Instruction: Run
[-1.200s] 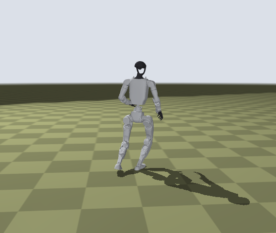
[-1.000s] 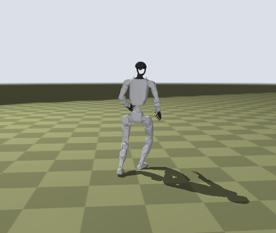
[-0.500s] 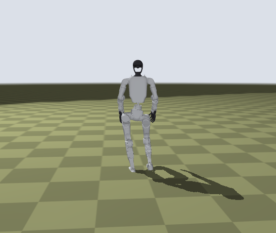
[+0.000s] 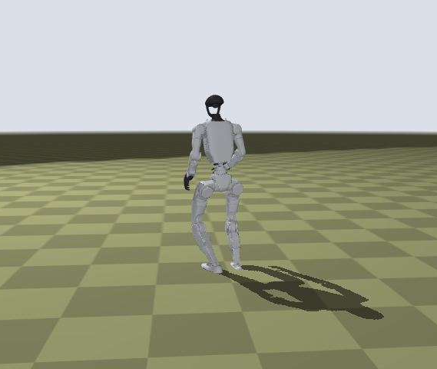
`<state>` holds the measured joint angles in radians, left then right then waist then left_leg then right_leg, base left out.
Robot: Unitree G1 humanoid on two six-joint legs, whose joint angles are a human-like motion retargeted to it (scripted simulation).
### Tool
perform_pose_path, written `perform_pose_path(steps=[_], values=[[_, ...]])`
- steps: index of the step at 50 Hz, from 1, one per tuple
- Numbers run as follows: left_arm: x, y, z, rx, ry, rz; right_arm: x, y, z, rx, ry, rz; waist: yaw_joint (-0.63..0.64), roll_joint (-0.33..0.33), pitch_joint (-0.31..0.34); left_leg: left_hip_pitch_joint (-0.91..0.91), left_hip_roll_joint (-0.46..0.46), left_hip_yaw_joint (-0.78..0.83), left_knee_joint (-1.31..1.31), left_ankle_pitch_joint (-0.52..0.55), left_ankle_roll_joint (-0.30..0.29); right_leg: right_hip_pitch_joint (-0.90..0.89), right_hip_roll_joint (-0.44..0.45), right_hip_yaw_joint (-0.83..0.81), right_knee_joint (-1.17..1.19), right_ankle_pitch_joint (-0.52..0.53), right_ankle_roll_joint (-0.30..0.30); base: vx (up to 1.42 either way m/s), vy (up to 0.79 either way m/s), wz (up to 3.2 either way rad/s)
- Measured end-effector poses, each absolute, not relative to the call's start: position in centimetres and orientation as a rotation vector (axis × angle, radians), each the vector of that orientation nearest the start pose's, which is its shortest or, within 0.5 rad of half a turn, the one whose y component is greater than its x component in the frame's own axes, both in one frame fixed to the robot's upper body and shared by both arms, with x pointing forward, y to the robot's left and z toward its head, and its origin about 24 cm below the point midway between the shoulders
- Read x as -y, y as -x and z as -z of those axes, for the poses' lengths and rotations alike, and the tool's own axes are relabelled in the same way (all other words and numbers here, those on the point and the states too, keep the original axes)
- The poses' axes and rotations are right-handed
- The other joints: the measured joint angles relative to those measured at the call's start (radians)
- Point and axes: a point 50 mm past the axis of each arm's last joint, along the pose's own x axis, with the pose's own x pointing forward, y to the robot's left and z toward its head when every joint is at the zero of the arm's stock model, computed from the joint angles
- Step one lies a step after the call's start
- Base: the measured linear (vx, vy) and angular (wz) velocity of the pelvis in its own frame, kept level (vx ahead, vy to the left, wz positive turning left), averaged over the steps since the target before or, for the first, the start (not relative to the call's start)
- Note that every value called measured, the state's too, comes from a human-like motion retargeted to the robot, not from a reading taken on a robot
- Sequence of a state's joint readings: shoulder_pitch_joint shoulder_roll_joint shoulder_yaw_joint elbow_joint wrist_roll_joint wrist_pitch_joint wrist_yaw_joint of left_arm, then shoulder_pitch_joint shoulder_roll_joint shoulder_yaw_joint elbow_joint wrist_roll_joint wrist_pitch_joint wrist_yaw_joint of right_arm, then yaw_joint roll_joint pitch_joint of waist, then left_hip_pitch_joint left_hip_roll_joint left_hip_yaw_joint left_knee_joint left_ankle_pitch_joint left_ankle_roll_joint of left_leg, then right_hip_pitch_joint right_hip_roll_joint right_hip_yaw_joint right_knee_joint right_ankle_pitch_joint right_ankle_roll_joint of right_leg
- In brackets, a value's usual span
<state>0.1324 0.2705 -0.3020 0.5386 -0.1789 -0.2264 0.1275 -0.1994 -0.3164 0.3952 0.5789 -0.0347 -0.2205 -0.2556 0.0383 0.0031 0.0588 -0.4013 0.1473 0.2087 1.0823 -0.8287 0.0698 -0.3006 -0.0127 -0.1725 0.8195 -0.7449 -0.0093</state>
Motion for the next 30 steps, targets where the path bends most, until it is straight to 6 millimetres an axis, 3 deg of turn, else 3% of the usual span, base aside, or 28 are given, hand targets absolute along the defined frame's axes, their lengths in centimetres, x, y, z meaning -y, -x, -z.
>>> perform_pose_path(steps=[7, 13, 17, 21, 25, 28, 30], values=[[-14.4, -23.5, 2.0, -0.135, -0.089, 0.128, 17.4, -21.7, 6.3, -0.317, 0.412, -0.069, -0.085, -0.006, -0.004, 0.128, -0.139, -0.001, -0.258, 0.027, -0.005, 0.028, -0.111, -0.059, 0.03, -0.012, 0.002, 0.02, 0.12, 1.24], [-13.3, -27.1, -4.1, 0.129, -0.018, 0.113, 18.8, -18.4, 7.3, -0.37, 0.374, 0.025, -0.137, -0.009, 0.009, 0.176, -0.244, -0.074, -0.374, 0.064, -0.022, 0.008, -0.16, -0.029, 0.12, -0.026, 0.001, 0.07, 0.09, 1.34], [-13.0, -27.6, -5.4, 0.166, 0.055, 0.102, 19.4, -17.2, 7.3, -0.373, 0.338, 0.078, -0.149, 0.011, 0.031, 0.155, -0.269, -0.144, -0.307, 0.062, -0.032, 0.004, -0.107, 0.035, 0.149, -0.036, 0.001, 0.06, 0.04, 1.31], [-13.2, -26.6, -3.1, 0.057, 0.143, 0.068, 19.0, -18.3, 6.1, -0.312, 0.284, 0.102, -0.118, 0.053, 0.075, 0.085, -0.222, -0.177, -0.041, 0.039, -0.043, 0.033, -0.037, 0.035, 0.197, -0.051, -0.024, 0.07, 0.02, 1.1], [-13.7, -24.1, 0.9, -0.134, 0.249, -0.016, 18.0, -22.4, 2.3, -0.12, 0.262, 0.113, -0.062, 0.114, 0.133, -0.034, -0.055, -0.144, 0.334, 0.116, -0.03, 0.059, 0.095, 0.061, 0.226, -0.07, -0.046, 0.11, 0.03, 1.02], [-14.7, -21.2, 3.8, -0.271, 0.303, -0.101, 16.5, -26.6, -4.5, 0.187, 0.256, 0.092, 0.009, 0.134, 0.146, -0.153, -0.014, -0.156, 0.462, 0.128, 0.003, 0.067, 0.151, 0.086, 0.228, -0.084, -0.052, 0.19, 0.05, 0.4], [-15.7, -19.0, 4.8, -0.326, 0.335, -0.141, 15.3, -28.0, -10.1, 0.425, 0.229, 0.068, 0.057, 0.112, 0.132, -0.228, -0.029, -0.144, 0.447, 0.141, 0.026, 0.069, 0.143, 0.11, 0.223, -0.08, -0.038, 0.27, 0.07, 0.38]])
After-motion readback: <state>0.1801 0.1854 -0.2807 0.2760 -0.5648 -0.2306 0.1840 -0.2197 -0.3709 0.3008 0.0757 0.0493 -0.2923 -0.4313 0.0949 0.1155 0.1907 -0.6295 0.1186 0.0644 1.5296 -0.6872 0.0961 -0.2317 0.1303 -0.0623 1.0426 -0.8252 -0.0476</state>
